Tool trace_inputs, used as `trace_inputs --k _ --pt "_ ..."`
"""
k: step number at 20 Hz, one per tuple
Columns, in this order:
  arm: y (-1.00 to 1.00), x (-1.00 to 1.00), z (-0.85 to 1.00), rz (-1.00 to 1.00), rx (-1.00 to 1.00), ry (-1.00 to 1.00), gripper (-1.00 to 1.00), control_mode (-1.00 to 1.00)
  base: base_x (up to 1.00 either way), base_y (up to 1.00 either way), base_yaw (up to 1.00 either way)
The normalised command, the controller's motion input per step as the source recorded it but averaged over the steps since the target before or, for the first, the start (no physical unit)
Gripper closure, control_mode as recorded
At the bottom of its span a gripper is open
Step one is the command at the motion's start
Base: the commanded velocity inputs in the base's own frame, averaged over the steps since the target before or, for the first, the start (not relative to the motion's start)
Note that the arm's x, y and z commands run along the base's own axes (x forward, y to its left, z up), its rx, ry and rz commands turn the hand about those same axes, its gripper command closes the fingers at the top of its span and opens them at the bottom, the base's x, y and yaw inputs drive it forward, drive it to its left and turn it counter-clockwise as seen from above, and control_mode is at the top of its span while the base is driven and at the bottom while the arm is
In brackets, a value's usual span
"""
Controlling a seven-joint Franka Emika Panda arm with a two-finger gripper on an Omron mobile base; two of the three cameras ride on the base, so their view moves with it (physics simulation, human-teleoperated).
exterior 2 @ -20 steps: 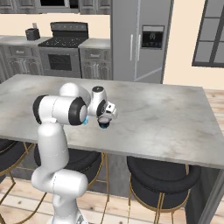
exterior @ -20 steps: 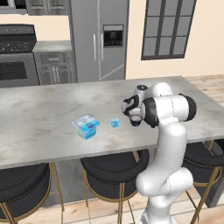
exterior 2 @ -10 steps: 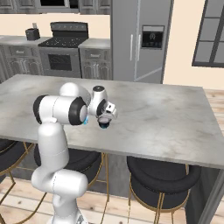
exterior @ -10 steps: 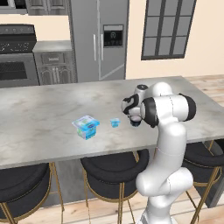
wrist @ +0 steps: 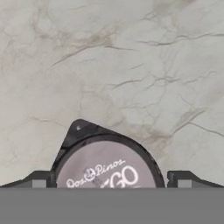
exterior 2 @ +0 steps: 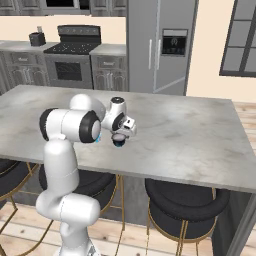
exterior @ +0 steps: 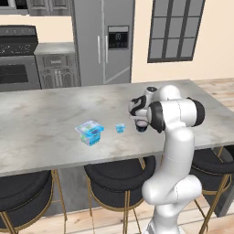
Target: Stack the yogurt containers by placing the smaller containers on top of the larger containers.
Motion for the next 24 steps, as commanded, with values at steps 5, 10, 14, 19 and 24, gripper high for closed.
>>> trace_inputs --k 5,10,14,19,24 --pt "-0.09 0.00 -0.01 0.00 0.00 0.00 -1.00 -1.00 0.00 0.00 0.00" --pt "0.00 0.00 -0.13 0.00 0.00 0.00 -1.00 -1.00 0.00 0.00 0.00" --pt "0.00 0.00 -0.08 0.00 0.01 0.00 -1.00 -1.00 0.00 0.00 0.00" --pt "-0.03 0.01 0.00 0.00 0.02 0.00 -1.00 -1.00 0.00 0.00 0.00" --pt "0.00 0.00 -0.03 0.00 0.04 0.01 -1.00 -1.00 0.00 0.00 0.00"
